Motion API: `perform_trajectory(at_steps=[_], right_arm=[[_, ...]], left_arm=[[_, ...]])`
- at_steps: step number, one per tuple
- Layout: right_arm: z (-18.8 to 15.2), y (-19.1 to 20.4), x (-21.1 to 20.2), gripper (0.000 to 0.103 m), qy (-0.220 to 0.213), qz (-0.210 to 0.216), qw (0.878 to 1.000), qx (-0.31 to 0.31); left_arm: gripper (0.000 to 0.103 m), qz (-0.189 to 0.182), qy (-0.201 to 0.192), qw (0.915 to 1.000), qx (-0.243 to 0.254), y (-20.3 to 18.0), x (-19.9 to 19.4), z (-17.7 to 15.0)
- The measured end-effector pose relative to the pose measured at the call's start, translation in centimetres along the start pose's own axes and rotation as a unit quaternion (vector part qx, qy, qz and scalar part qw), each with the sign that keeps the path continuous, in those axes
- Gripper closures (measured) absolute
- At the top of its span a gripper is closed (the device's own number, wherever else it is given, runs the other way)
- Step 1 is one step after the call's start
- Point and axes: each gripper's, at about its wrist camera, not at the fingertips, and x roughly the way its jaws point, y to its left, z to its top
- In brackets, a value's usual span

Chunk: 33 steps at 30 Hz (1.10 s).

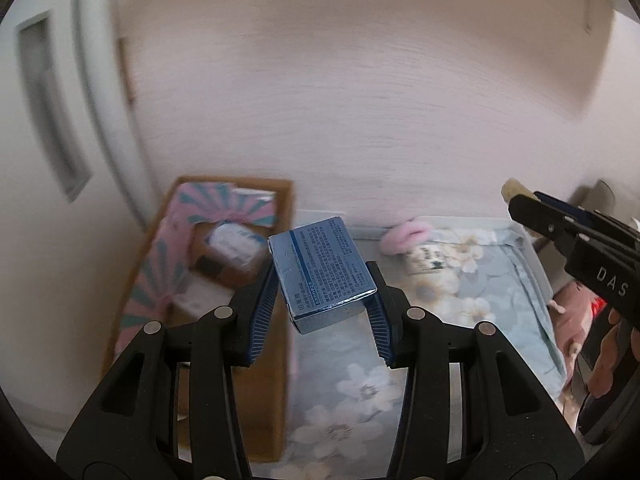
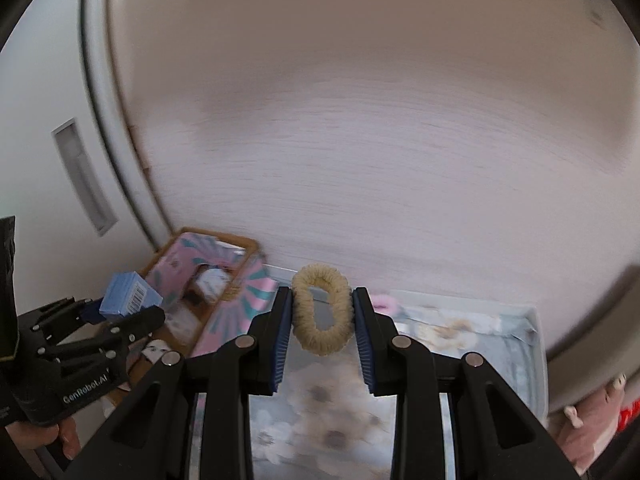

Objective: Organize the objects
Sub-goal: 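Carry the cube and scrunchie with both tools over the cardboard box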

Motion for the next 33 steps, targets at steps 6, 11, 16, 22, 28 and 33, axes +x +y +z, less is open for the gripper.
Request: perform_trajectory(at_steps=[6, 11, 16, 22, 28, 33], right_arm=[[2.0, 4.8, 2.7, 0.075, 0.007, 0.058, 0.997, -0.045], [3.4, 8.5, 5.1, 0.075, 0.014, 0.098, 0.992, -0.081], [4.7, 11.3, 7.5, 0.075, 0.024, 0.125, 0.986, -0.110], [5.5, 13.9, 11.3, 0.075, 0.049, 0.148, 0.978, -0.138], [5.7, 16.0, 16.4, 0.075, 0.097, 0.166, 0.969, -0.159], [5.3, 17.0, 20.7, 0.075, 0.142, 0.175, 0.960, -0.165]], left_arm=[[0.063, 0.046, -0.003, 0.9975, -0.055, 4.6, -1.4, -1.0], [0.063, 0.080, -0.002, 0.9925, -0.092, 7.9, -2.0, -1.9], [0.063, 0.100, 0.004, 0.9878, -0.119, 10.1, -1.9, -2.7], [0.063, 0.111, 0.020, 0.9842, -0.136, 11.4, -0.5, -3.2], [0.063, 0.110, 0.057, 0.9828, -0.138, 11.9, 2.6, -4.1], [0.063, 0.099, 0.093, 0.9813, -0.136, 11.9, 5.7, -4.9]])
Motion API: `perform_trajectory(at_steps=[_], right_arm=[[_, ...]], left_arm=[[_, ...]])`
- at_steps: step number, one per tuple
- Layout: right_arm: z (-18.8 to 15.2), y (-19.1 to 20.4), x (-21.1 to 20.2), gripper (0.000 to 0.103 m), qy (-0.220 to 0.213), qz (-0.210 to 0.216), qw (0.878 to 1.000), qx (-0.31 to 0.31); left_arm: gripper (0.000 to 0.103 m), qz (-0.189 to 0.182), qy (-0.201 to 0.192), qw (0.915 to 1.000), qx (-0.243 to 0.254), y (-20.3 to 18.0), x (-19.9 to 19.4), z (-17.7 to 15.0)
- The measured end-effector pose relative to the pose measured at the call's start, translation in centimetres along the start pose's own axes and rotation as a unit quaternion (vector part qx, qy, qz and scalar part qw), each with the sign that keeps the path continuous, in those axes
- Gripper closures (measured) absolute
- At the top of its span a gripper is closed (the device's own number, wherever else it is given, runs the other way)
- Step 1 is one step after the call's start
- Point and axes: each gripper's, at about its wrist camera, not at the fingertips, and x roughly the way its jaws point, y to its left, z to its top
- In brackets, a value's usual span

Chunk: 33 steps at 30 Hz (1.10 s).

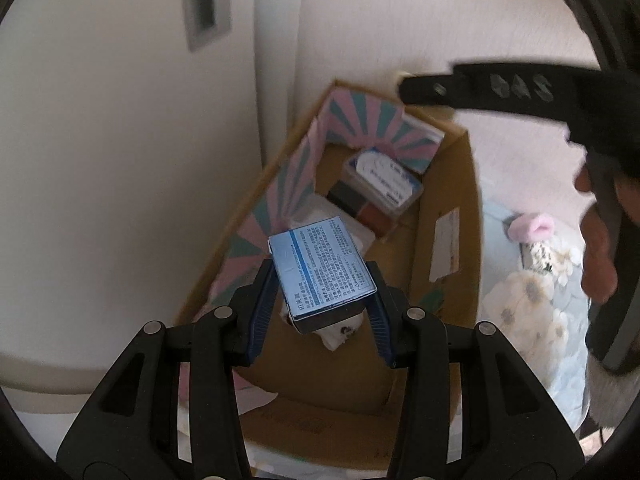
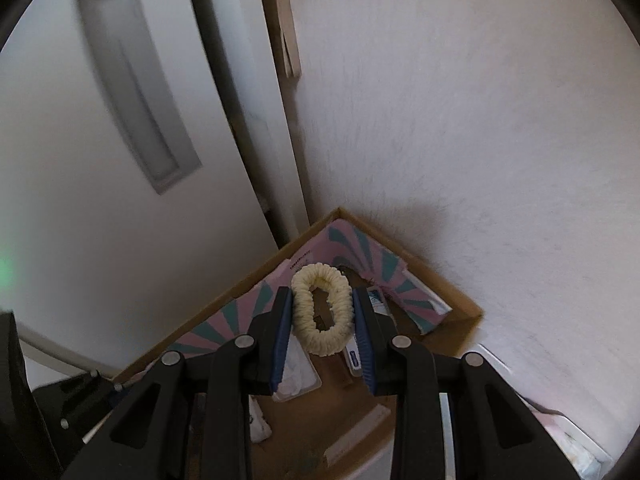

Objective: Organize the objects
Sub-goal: 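Carry the cube and scrunchie with both tools over the cardboard box, then open both tools to drop the cube and scrunchie into the box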

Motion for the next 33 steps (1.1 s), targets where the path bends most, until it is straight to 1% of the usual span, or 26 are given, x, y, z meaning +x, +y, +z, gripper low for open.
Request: perform_trajectory(at_steps=[6, 13, 16, 21, 24, 26, 28, 29, 30, 31, 33], right_arm=[[0.3, -0.5, 4.8, 0.075, 0.053, 0.005, 0.998, -0.014], [0.2, -0.6, 8.5, 0.075, 0.086, 0.005, 0.996, -0.033], [0.1, -0.9, 9.1, 0.075, 0.093, 0.008, 0.995, -0.028], [0.3, -0.9, 9.6, 0.075, 0.096, 0.014, 0.995, -0.027], [0.6, -0.9, 9.6, 0.075, 0.096, 0.017, 0.995, -0.028], [0.7, -0.9, 9.7, 0.057, 0.108, 0.022, 0.993, -0.030], [0.8, -0.8, 9.6, 0.016, 0.109, 0.029, 0.993, -0.031], [0.8, -0.7, 9.4, 0.008, 0.105, 0.030, 0.993, -0.035], [0.7, -0.5, 9.3, 0.001, 0.101, 0.029, 0.994, -0.042], [0.7, -0.2, 9.1, 0.001, 0.099, 0.026, 0.993, -0.052], [0.6, 0.1, 8.9, 0.001, 0.095, 0.017, 0.993, -0.063]], left_arm=[[0.063, -0.010, 0.047, 0.9989, 0.004, -0.8, 3.7, -0.5], [0.063, -0.012, 0.086, 0.9962, 0.006, -1.5, 6.4, -0.4], [0.063, -0.006, 0.095, 0.9954, 0.011, -1.9, 7.2, -0.1], [0.063, -0.002, 0.100, 0.9950, 0.010, -2.1, 7.5, 0.3], [0.063, 0.006, 0.100, 0.9947, 0.020, -2.6, 7.5, 0.4], [0.063, 0.014, 0.096, 0.9951, 0.022, -2.9, 7.3, 0.6], [0.060, 0.013, 0.090, 0.9956, 0.022, -3.2, 6.8, 0.9], [0.049, 0.015, 0.087, 0.9959, 0.023, -3.3, 6.6, 1.0], [0.015, 0.017, 0.083, 0.9961, 0.027, -3.5, 6.3, 1.1], [0.000, 0.020, 0.079, 0.9962, 0.031, -3.7, 6.1, 1.2], [0.000, 0.022, 0.070, 0.9967, 0.036, -4.0, 5.8, 1.3]])
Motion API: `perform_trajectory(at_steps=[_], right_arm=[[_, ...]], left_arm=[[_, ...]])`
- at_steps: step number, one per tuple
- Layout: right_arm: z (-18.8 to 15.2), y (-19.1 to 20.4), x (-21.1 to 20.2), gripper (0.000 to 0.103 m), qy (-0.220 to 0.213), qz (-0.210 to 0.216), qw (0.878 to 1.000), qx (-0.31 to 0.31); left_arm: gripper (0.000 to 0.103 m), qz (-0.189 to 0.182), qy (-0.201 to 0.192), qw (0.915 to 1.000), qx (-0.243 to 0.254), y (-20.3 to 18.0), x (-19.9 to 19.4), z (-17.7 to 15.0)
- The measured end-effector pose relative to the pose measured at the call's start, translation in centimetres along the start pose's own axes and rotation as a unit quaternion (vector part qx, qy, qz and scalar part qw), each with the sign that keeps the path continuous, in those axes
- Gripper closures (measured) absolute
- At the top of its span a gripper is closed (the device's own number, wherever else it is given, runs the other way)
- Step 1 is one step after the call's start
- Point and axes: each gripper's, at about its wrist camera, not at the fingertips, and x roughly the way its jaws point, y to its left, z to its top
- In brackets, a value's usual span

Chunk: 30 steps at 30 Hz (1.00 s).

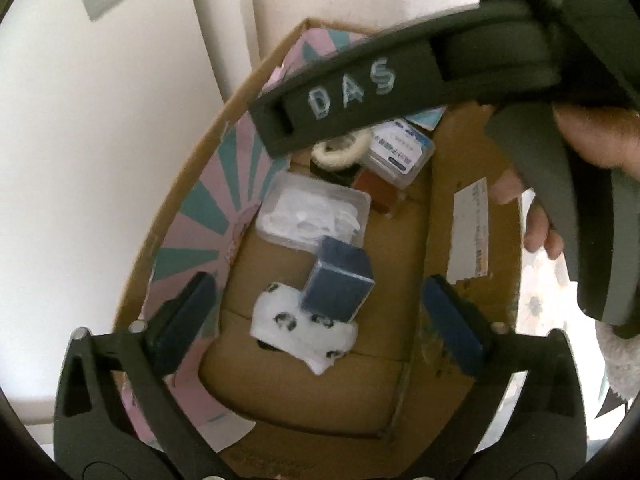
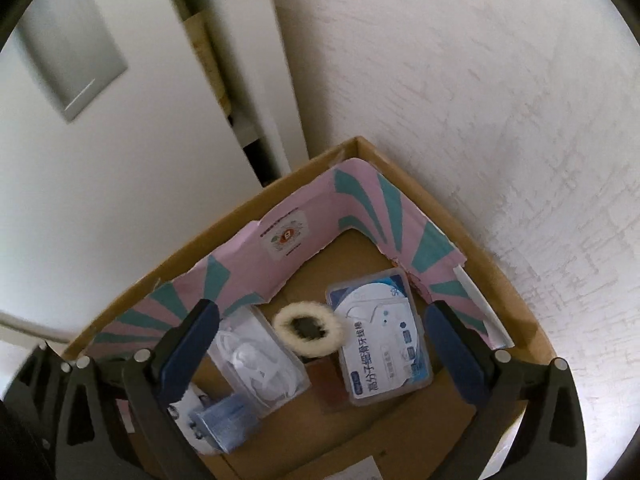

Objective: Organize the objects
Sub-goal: 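Open both tools to drop the cube and scrunchie into the box, then move both tools back over the tray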

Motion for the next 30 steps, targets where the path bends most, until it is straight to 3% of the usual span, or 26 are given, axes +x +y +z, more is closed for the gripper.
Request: perform_trajectory(at_steps=[6, 11, 19, 20, 23, 25, 26, 28, 30], right_arm=[[0.1, 0.4, -0.7, 0.001, 0.000, -0.004, 1.000, -0.004], [0.4, 0.8, -2.3, 0.001, -0.006, -0.005, 1.000, -0.002], [0.2, 1.5, -7.4, 0.001, -0.040, -0.031, 0.999, 0.000], [0.3, -0.1, -8.1, 0.001, -0.045, -0.033, 0.998, 0.003], [2.1, 0.9, -9.2, 0.001, -0.066, -0.040, 0.997, 0.014], [0.9, 0.1, -11.6, 0.001, -0.084, -0.046, 0.995, 0.023], [-1.7, -0.7, -12.7, 0.001, -0.090, -0.048, 0.994, 0.026], [-1.3, 0.3, -13.9, 0.001, -0.103, -0.057, 0.992, 0.035], [-3.8, 0.3, -15.5, 0.001, -0.116, -0.068, 0.990, 0.045]], left_arm=[[0.000, -0.002, 0.005, 1.0000, 0.007, -0.5, 0.6, 0.2], [0.000, -0.028, 0.002, 0.9996, 0.003, -0.6, 0.4, 0.3], [0.000, -0.020, -0.042, 0.9988, 0.015, -0.3, -2.5, 0.7], [0.000, -0.017, -0.051, 0.9984, 0.018, -0.4, -3.1, 0.7], [0.000, -0.018, -0.081, 0.9962, 0.025, -0.3, -5.3, -0.3], [0.000, -0.018, -0.093, 0.9951, 0.029, -0.4, -6.1, -0.3], [0.000, -0.018, -0.098, 0.9945, 0.033, -0.2, -6.6, -0.6], [0.000, -0.016, -0.107, 0.9933, 0.041, 0.2, -7.7, -1.0], [0.000, -0.018, -0.119, 0.9917, 0.046, 0.3, -8.7, -1.3]])
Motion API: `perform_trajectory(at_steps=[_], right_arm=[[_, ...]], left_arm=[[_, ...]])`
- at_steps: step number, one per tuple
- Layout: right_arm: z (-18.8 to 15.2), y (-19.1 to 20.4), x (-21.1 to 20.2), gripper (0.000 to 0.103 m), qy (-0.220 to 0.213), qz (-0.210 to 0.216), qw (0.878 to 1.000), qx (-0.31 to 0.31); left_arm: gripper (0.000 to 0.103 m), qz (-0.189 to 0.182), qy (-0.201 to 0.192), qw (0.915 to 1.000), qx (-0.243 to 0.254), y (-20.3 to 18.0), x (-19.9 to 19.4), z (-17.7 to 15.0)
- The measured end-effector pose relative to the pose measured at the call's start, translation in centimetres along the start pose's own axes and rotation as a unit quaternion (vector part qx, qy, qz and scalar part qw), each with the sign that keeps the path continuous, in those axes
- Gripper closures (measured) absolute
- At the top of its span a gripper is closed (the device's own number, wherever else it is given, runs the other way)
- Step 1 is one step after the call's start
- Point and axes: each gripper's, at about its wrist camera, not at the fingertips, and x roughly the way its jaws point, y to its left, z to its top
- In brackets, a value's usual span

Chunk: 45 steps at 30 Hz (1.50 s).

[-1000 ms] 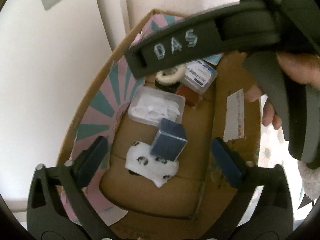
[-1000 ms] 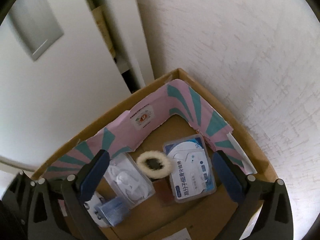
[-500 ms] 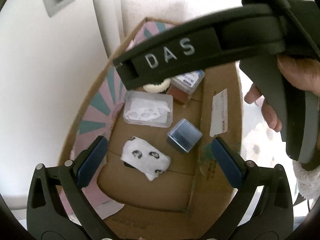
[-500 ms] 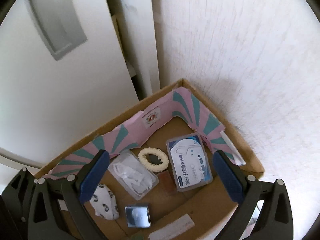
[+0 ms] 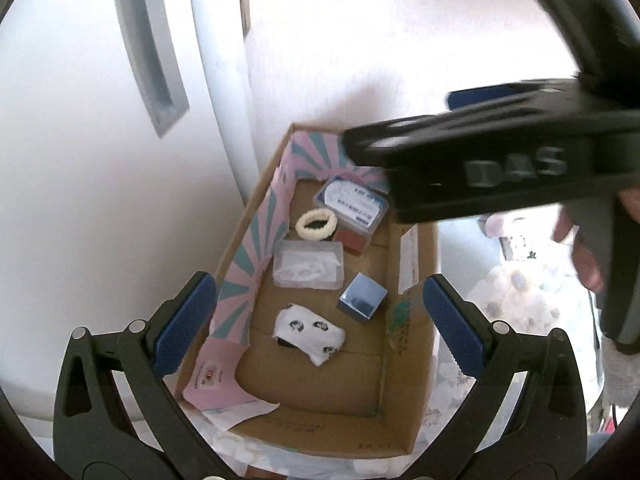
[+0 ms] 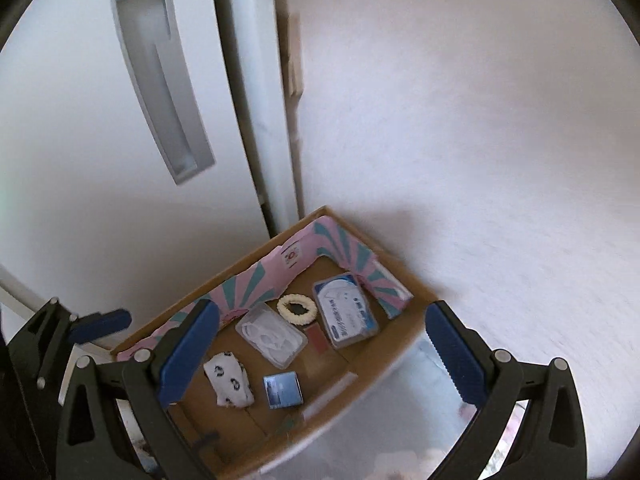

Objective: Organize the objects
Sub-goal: 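Move both tools back over the tray, then grasp the pink fuzzy clip with the left tool while the right tool grasps the white patterned box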

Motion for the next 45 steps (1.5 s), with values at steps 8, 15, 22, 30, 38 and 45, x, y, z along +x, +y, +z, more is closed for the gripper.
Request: perform_trajectory(at_steps=[8, 15, 22, 30, 38, 45], right_arm=[[-2.7, -2.3, -8.7, 0.001, -0.045, -0.055, 0.996, 0.057], [-7.2, -5.5, -13.6, 0.001, -0.073, -0.129, 0.980, 0.132], [-11.9, -7.2, -17.2, 0.001, -0.098, -0.211, 0.954, 0.190], [-15.1, -8.9, -18.1, 0.000, -0.119, -0.219, 0.942, 0.226], [-16.9, -9.3, -18.1, 0.000, -0.127, -0.211, 0.942, 0.227], [-19.0, -10.2, -17.4, 0.000, -0.113, -0.205, 0.949, 0.213]], left_arm=[[0.000, -0.014, -0.047, 0.9985, 0.025, -1.2, -4.1, 1.0], [0.000, -0.063, -0.083, 0.9934, 0.049, -4.1, -6.8, 2.8], [0.000, -0.088, -0.111, 0.9875, 0.069, -6.8, -6.8, 3.0], [0.000, -0.113, -0.103, 0.9856, 0.072, -8.2, -6.2, 3.4], [0.000, -0.124, -0.094, 0.9839, 0.088, -9.6, -5.8, 4.0], [0.000, -0.137, -0.079, 0.9816, 0.108, -11.7, -5.5, 4.3]])
